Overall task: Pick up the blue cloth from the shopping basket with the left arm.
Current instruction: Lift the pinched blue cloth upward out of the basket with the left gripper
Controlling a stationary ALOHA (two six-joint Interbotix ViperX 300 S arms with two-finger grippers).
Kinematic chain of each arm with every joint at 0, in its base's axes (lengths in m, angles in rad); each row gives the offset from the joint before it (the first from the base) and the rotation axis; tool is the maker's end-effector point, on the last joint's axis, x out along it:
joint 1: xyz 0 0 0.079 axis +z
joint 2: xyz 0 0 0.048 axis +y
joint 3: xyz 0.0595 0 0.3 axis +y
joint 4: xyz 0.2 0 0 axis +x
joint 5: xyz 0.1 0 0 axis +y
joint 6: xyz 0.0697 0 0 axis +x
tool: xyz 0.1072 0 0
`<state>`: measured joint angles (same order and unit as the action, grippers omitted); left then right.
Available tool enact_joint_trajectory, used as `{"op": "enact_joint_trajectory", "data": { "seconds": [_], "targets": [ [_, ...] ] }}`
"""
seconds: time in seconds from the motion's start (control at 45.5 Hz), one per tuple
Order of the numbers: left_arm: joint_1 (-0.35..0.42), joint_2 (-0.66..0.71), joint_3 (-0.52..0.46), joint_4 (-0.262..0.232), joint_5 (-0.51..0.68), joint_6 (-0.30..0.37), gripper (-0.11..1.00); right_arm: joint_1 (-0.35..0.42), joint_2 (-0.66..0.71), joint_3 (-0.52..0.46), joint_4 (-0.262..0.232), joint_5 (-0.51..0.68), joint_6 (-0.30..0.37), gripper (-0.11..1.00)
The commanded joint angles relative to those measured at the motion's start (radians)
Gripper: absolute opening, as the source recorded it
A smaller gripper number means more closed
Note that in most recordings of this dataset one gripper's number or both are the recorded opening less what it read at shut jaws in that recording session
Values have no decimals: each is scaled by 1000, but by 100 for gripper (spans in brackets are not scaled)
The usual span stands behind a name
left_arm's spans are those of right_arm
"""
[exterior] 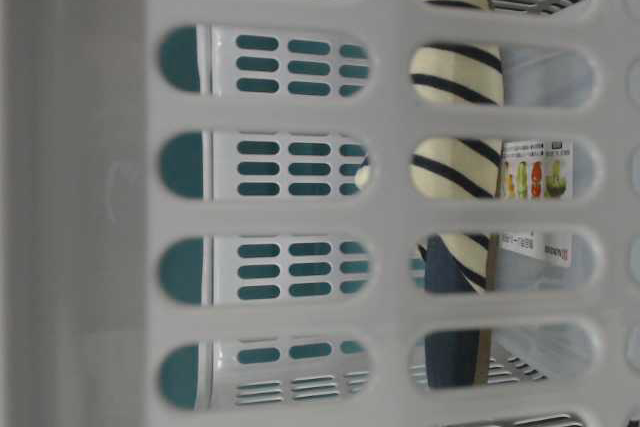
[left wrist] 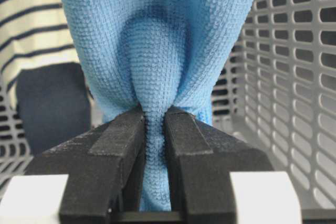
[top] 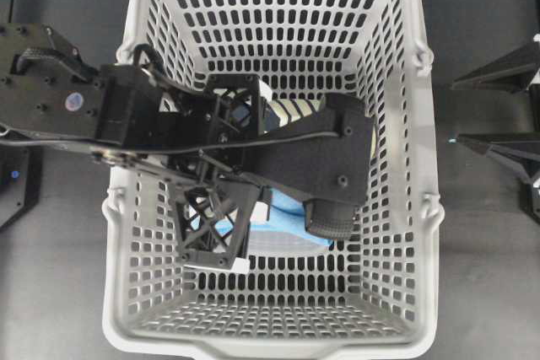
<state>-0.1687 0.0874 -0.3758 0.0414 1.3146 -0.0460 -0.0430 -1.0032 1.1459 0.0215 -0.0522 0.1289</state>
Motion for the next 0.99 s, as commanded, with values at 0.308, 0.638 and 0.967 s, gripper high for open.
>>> {"op": "enact_joint_trajectory", "data": {
  "seconds": [0.308, 0.638, 0.967],
  "targets": [
    [9, -17, -8, 3, -2, -3, 9, -3, 2, -20, 3, -12, 0, 79],
    [11, -15, -5, 3, -2, -2, 9, -3, 2, -17, 3, -12, 2, 79],
    [12, -11, -2, 3, 2, -5, 9, -3, -3, -14, 3, -12, 0, 79]
  ]
}}
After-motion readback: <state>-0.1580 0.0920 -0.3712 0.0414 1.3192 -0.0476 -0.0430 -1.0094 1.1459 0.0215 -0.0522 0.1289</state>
